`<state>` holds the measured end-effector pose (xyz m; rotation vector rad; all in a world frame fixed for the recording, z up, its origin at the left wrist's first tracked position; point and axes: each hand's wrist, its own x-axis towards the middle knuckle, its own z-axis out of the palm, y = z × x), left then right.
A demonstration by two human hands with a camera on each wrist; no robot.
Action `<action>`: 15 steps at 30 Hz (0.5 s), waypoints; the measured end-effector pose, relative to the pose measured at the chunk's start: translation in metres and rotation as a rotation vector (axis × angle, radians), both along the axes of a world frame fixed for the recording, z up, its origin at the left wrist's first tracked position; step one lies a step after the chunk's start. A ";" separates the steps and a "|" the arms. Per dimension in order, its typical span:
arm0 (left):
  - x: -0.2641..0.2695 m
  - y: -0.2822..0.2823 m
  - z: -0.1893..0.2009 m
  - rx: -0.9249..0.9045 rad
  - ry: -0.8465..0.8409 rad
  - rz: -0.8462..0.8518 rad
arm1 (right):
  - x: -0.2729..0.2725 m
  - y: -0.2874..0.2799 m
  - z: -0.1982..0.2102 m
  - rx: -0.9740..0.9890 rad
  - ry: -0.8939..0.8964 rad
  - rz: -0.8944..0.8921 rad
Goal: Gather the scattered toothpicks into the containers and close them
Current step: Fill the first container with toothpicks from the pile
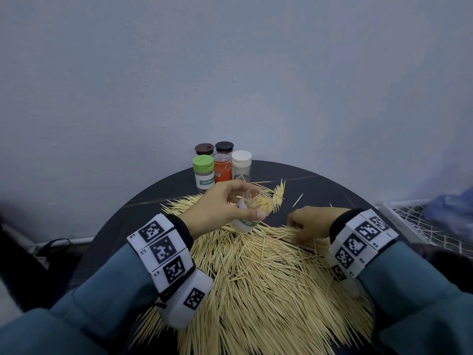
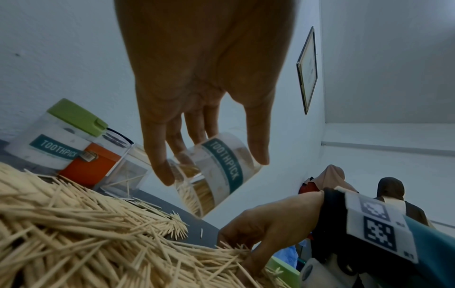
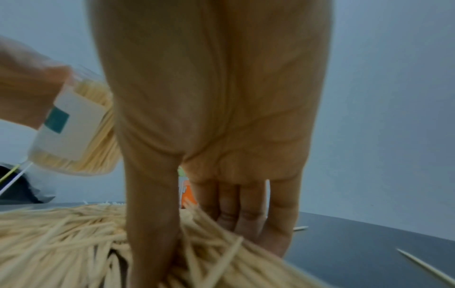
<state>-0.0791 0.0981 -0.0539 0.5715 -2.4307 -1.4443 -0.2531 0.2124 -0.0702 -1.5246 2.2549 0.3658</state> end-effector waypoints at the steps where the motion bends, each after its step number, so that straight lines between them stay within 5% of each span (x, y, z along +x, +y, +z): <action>1: 0.000 0.000 0.000 0.001 0.000 -0.001 | 0.000 0.000 0.000 0.002 0.006 0.007; 8: 0.000 0.000 0.001 0.002 -0.004 0.001 | 0.001 0.000 0.003 0.005 -0.035 0.003; 15: 0.002 0.000 0.001 -0.005 0.002 -0.005 | -0.003 -0.001 0.001 -0.128 -0.359 -0.091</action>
